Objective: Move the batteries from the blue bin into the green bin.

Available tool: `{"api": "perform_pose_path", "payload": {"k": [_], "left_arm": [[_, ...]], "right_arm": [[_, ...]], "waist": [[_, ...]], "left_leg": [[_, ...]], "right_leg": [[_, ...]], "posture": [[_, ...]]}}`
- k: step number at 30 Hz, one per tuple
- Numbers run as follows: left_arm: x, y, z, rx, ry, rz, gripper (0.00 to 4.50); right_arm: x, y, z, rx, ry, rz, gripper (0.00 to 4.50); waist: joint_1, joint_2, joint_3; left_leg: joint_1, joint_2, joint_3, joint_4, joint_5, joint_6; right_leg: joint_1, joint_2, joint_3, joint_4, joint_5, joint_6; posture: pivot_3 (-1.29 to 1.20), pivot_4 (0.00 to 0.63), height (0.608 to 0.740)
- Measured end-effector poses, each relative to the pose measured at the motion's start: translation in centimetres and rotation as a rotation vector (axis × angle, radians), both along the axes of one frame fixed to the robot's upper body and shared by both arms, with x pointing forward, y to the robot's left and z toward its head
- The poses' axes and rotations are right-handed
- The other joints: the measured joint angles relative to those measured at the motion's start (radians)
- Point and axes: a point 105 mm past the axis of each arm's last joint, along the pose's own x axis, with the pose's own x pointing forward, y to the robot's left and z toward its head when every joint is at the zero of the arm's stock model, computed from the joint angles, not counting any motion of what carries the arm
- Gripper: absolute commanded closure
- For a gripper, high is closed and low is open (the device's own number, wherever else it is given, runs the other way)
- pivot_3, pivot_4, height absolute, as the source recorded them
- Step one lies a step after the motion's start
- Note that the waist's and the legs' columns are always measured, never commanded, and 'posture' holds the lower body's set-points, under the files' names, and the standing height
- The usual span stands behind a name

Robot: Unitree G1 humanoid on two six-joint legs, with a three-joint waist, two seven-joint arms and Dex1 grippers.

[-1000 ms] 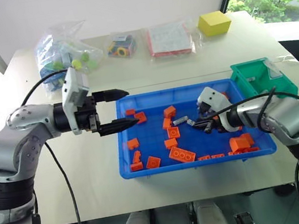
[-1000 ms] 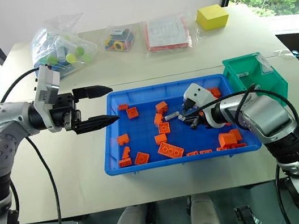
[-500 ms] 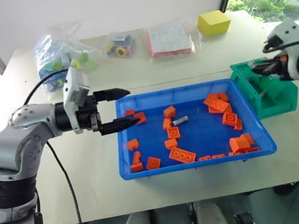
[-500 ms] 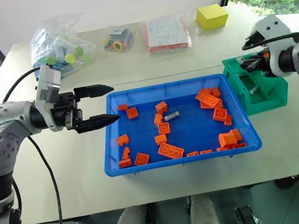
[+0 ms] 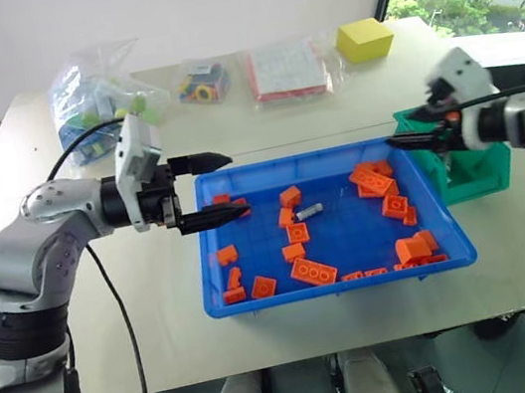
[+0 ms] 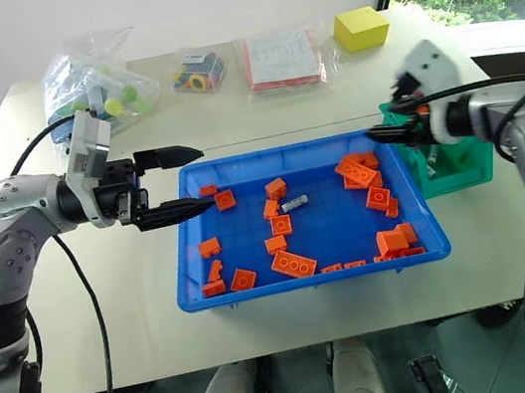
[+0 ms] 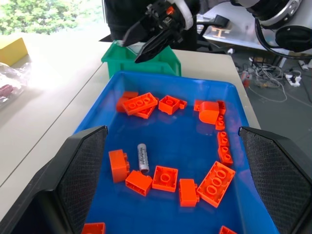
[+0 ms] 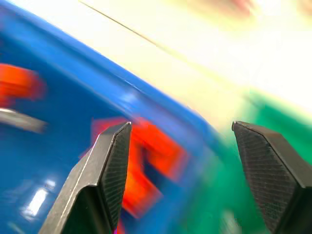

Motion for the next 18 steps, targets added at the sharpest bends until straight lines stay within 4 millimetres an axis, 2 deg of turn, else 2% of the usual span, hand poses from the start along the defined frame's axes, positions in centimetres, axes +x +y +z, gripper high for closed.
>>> {"api": "perform_pose_path", "payload": {"k": [3,6,10,14,18], "left_arm": [[0.0,0.0,0.0,0.001,-0.001,0.002,0.0],[0.1,0.0,0.0,0.001,-0.002,0.007,0.0],[0.0,0.1,0.1,0.002,-0.012,0.021,0.0],[-0.2,0.3,0.3,0.001,-0.027,0.037,0.0],[-0.4,0.7,0.2,0.001,-0.029,0.068,0.0]], "right_arm": [[-0.9,3.7,-1.5,-0.081,0.007,0.231,1.16],[-1.7,6.0,-3.9,-0.151,0.048,0.418,1.16],[-1.2,6.3,-6.9,-0.225,0.104,0.511,1.16],[-0.1,6.4,-8.4,-0.26,0.117,0.53,1.16],[1.2,7.3,-9.5,-0.25,0.119,0.533,1.16]], "waist": [[0.004,0.0,0.0],[0.003,0.0,0.0],[0.001,0.0,0.0],[-0.003,0.0,0.0],[-0.002,0.0,0.0]], "left_leg": [[0.0,-0.001,-0.001,0.001,0.0,0.0],[0.0,-0.001,0.0,0.001,0.0,0.0],[0.0,-0.001,-0.001,0.001,0.001,-0.001],[0.0,-0.001,-0.001,0.001,0.001,-0.002],[0.001,-0.001,-0.001,0.0,0.001,-0.002]], "right_leg": [[0.001,0.0,0.0,0.0,0.0,0.001],[0.001,0.0,0.0,-0.001,0.001,0.002],[0.001,0.0,0.0,-0.001,0.001,0.002],[0.001,0.0,0.0,0.0,0.001,0.001],[0.001,0.0,0.0,0.0,0.001,0.001]], "posture": [[0.0,0.15,0.692],[0.0,0.15,0.692],[0.0,0.15,0.692],[0.0,0.15,0.692],[0.0,0.15,0.692]]}}
